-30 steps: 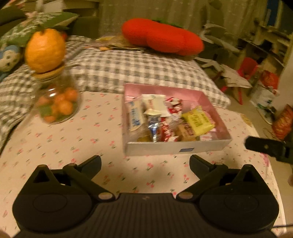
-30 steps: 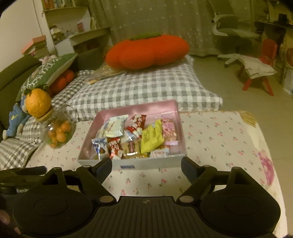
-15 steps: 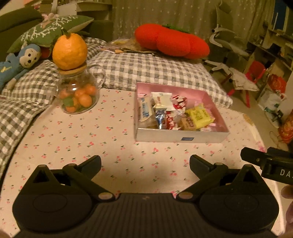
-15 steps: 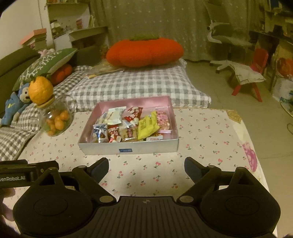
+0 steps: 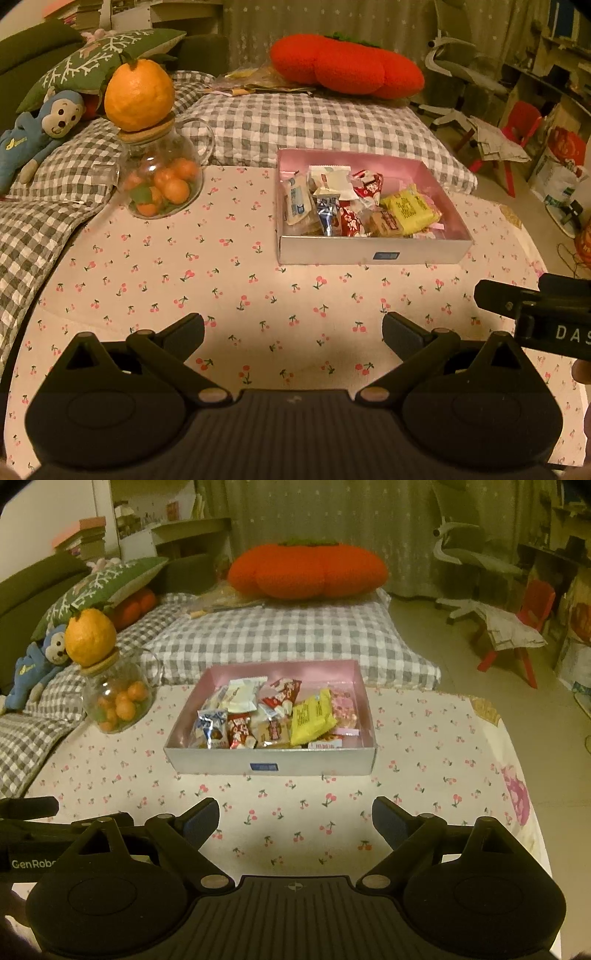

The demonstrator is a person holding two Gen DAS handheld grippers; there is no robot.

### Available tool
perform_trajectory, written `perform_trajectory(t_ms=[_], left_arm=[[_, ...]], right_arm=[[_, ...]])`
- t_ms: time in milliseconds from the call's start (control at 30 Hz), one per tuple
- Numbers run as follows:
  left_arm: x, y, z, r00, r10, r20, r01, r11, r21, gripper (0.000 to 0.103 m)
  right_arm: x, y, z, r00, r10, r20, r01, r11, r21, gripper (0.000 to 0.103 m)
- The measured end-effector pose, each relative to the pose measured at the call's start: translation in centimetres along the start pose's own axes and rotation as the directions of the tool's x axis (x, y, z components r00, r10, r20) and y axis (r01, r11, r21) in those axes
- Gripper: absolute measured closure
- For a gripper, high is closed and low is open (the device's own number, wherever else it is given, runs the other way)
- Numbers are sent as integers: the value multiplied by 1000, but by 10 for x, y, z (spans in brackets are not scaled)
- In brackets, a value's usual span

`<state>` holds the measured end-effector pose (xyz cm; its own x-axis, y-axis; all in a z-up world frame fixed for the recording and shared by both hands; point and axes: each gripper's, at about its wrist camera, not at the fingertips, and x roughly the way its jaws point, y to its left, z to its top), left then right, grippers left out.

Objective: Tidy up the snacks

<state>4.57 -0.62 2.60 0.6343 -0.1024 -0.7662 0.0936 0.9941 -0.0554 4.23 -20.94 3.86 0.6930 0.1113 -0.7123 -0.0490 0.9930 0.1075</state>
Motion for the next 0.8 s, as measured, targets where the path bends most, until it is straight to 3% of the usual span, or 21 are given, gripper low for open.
perform_trajectory(t_ms=[800], left_arm=[[2,-1,-3,1000,6,-25,-6,1000,-5,0]], right_arm=[[-1,-2,-1,1000,4,-4,-4,1000,16,11]])
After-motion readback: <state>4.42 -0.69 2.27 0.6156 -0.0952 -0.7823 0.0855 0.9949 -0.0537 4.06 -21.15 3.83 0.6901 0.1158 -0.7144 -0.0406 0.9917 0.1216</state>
